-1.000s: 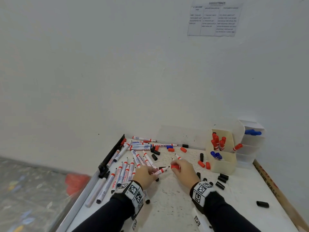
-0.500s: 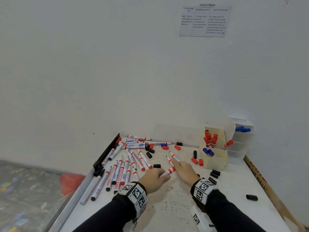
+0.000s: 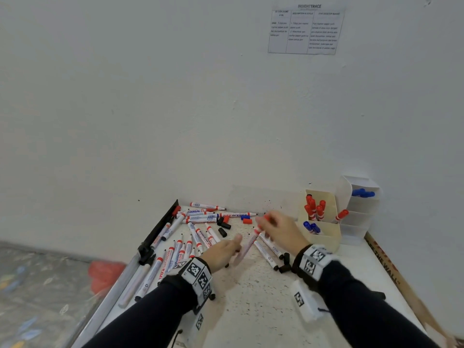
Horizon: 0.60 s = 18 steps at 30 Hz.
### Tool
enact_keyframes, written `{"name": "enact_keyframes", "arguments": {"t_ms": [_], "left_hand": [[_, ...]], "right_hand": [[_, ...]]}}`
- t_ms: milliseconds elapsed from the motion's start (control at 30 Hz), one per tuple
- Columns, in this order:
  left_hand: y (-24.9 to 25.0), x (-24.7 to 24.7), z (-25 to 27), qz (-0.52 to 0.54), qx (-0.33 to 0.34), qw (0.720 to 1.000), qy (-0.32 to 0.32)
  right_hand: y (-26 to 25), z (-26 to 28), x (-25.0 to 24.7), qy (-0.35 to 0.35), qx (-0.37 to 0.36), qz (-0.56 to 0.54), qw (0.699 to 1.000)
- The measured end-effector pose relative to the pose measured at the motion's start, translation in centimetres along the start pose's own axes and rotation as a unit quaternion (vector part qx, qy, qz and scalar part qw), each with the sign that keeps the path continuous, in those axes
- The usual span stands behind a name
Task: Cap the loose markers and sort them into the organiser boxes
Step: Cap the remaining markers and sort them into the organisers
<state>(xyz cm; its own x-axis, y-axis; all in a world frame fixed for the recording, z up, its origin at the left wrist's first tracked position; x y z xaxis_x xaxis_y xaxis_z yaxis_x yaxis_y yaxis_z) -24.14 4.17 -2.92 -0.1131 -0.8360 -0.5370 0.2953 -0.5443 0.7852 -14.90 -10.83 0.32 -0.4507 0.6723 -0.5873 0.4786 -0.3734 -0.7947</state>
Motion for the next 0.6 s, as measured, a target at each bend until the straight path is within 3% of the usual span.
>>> {"name": "enact_keyframes", "arguments": {"t_ms": [133, 300, 433, 600], "left_hand": [[-2.1, -1.7, -1.3, -0.125, -0.149, 0.980, 0.049], [-4.2, -1.6, -2.1, -0.177, -0.203, 0.962, 0.046], [-4.4, -0.8, -2.7, -0.169, -0.214, 0.959, 0.078], [-4.5, -0.5, -2.5, -0.183, -0.231, 0.951, 0.097]], "right_hand": [[0.4, -1.4, -6.6, 0.170, 0.015, 0.009, 0.985], [3.8, -1.9, -13.1, 0.304, 0.071, 0.055, 0.949], [5.7, -1.8, -14.6, 0.331, 0.103, 0.085, 0.934], [6.6, -2.2, -13.3, 0.271, 0.105, 0.151, 0.945]]}}
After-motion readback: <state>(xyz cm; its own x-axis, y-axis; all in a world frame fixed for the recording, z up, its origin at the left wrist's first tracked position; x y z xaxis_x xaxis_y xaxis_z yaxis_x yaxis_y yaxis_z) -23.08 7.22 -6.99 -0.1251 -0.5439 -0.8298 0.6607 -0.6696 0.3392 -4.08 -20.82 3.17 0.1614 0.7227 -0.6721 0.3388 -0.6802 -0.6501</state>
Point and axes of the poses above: each hand's wrist, its own z-axis away from the middle knuckle, its own x-axis out of the palm, y = z × x, the point moved 1 cm from there along -z, towards the middle knuckle, and after that the axes turned 5 degrees about -y, right-handed, at the moved point
